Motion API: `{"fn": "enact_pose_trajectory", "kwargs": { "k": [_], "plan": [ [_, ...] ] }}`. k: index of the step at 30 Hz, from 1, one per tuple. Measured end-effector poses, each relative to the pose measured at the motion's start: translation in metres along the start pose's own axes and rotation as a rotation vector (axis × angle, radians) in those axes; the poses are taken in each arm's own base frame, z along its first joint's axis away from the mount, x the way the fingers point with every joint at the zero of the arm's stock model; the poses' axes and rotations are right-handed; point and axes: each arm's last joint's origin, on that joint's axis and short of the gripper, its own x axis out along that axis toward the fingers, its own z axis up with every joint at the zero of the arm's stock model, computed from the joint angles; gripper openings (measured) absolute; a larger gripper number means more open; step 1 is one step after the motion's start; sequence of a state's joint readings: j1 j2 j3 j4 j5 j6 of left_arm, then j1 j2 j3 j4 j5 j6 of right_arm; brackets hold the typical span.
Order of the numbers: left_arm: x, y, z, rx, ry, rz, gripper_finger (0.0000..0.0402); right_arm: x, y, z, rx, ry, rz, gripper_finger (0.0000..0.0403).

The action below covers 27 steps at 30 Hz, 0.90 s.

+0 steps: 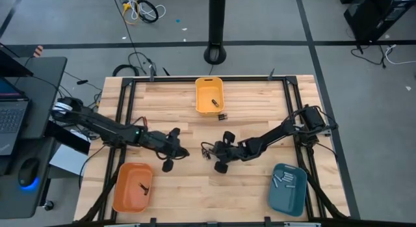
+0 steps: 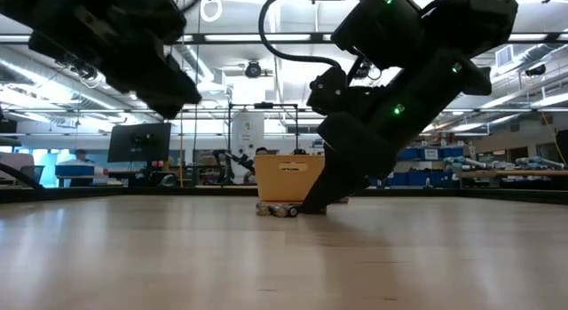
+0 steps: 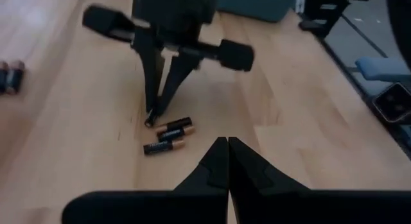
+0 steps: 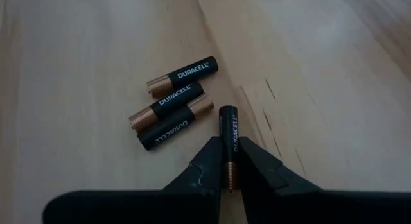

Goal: Sort batteries
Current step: Put the small black battery into the orange bin

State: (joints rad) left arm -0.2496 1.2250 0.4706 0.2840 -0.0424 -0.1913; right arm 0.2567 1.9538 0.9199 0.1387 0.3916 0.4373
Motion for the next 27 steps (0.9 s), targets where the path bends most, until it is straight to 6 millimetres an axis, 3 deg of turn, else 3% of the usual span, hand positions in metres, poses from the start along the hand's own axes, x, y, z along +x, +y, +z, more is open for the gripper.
{"fn": "enact_pose_trajectory", "kwargs": {
  "k": [9,20,27],
  "plan": [
    [0.039,0.007,-0.025,-0.045,0.073,0.081,0.0015,-0.008,-0.002,0.005,-0.058,0.006,0.040,0.0043],
    [0.072,0.005,-0.014,0.008,0.102,0.097,0.0124,-0.007,-0.004,0.011,-0.089,-0.018,0.080,0.0043],
    [0.076,0.014,-0.009,0.003,0.119,0.205,0.0172,-0.009,0.000,0.015,-0.081,-0.065,0.106,0.0044]
  ]
}}
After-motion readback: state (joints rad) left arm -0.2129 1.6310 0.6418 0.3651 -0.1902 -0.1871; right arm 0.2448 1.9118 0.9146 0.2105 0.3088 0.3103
